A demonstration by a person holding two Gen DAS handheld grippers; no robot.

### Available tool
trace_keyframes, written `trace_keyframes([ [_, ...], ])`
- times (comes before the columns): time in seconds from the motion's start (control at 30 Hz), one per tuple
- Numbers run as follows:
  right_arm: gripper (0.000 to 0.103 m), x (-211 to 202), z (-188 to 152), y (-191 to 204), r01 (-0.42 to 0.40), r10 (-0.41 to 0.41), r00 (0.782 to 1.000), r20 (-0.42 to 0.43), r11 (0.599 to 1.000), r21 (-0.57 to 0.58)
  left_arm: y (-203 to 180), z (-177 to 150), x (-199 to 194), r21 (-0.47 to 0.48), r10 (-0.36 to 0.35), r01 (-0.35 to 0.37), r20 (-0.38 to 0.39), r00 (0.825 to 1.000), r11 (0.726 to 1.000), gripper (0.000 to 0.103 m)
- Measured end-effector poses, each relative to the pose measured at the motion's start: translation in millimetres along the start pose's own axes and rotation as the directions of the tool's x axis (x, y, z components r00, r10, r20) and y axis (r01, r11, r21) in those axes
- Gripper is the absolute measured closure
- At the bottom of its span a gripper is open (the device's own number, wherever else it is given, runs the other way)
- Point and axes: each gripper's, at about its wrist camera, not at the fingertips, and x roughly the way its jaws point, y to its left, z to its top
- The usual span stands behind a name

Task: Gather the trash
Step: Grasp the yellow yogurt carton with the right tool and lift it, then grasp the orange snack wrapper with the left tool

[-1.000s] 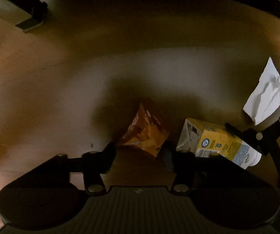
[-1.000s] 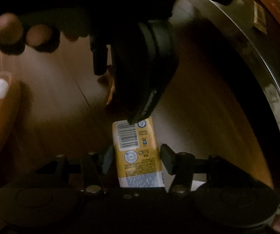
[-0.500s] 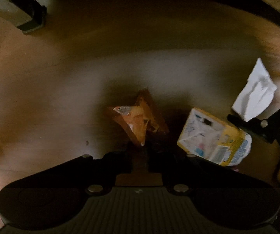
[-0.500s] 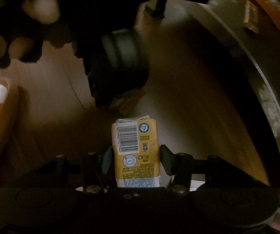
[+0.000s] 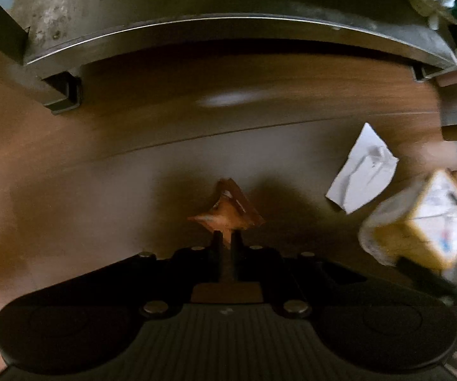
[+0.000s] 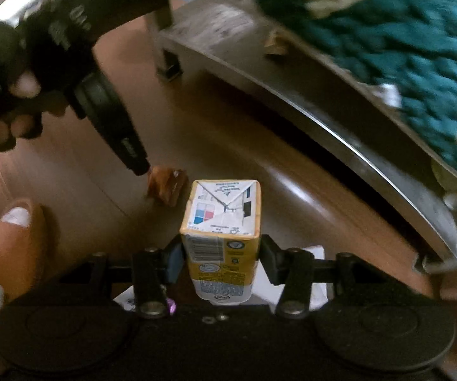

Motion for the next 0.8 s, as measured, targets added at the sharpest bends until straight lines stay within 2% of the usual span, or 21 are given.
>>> trace_keyframes([
  [0.13, 0.054, -44, 5, -25, -0.057, 0.059, 0.998, -0.006, 0.985, 0.162, 2, -2, 1, 0.037, -0.042, 0.041, 0.008, 0.999, 0.998, 0.098],
  [0.27, 0.054, -97, 16, -42, -0.127, 0.114, 0.991, 0.067, 0.959, 0.253, -14, 1, 5, 0.073, -0.043, 0.043, 0.003, 0.999, 0.996, 0.092],
  [0.3, 0.054, -106, 17, -44, -0.136, 0.117, 0.989, 0.089, 0.958, 0.252, -16, 1, 8, 0.092, -0.044, 0.044, 0.003, 0.999, 0.995, 0.085],
  [0.33, 0.054, -112, 18, -45, -0.139, 0.115, 0.987, 0.108, 0.959, 0.246, -19, 1, 9, 0.108, -0.039, 0.039, 0.001, 0.999, 0.993, 0.069],
  [0.37, 0.054, -116, 19, -46, -0.139, 0.112, 0.986, 0.126, 0.961, 0.239, -23, 0, 12, 0.126, -0.028, 0.028, 0.002, 1.000, 0.992, 0.059],
  [0.4, 0.054, -116, 20, -47, -0.138, 0.108, 0.985, 0.135, 0.962, 0.236, -27, -2, 15, 0.150, -0.009, 0.006, 0.015, 1.000, 0.989, 0.038],
  [0.43, 0.054, -113, 19, -51, -0.137, 0.106, 0.985, 0.136, 0.961, 0.241, -29, -4, 15, 0.174, 0.020, -0.026, 0.033, 0.999, 0.984, 0.032],
  [0.53, 0.054, -103, 16, -60, -0.140, 0.113, 0.987, 0.111, 0.949, 0.283, -42, -6, 29, 0.265, 0.076, -0.088, 0.054, 0.996, 0.960, 0.032],
  [0.63, 0.054, -94, 7, -66, -0.141, 0.118, 0.989, 0.088, 0.935, 0.326, -55, -12, 45, 0.378, 0.150, -0.174, 0.092, 0.984, 0.910, 0.032],
  [0.73, 0.054, -96, 4, -70, -0.141, 0.120, 0.989, 0.082, 0.927, 0.349, -61, -16, 62, 0.446, 0.197, -0.214, 0.084, 0.977, 0.869, 0.033],
  [0.8, 0.053, -94, 4, -72, -0.140, 0.119, 0.990, 0.081, 0.925, 0.354, -63, -16, 70, 0.469, 0.214, -0.230, 0.089, 0.973, 0.853, 0.034],
])
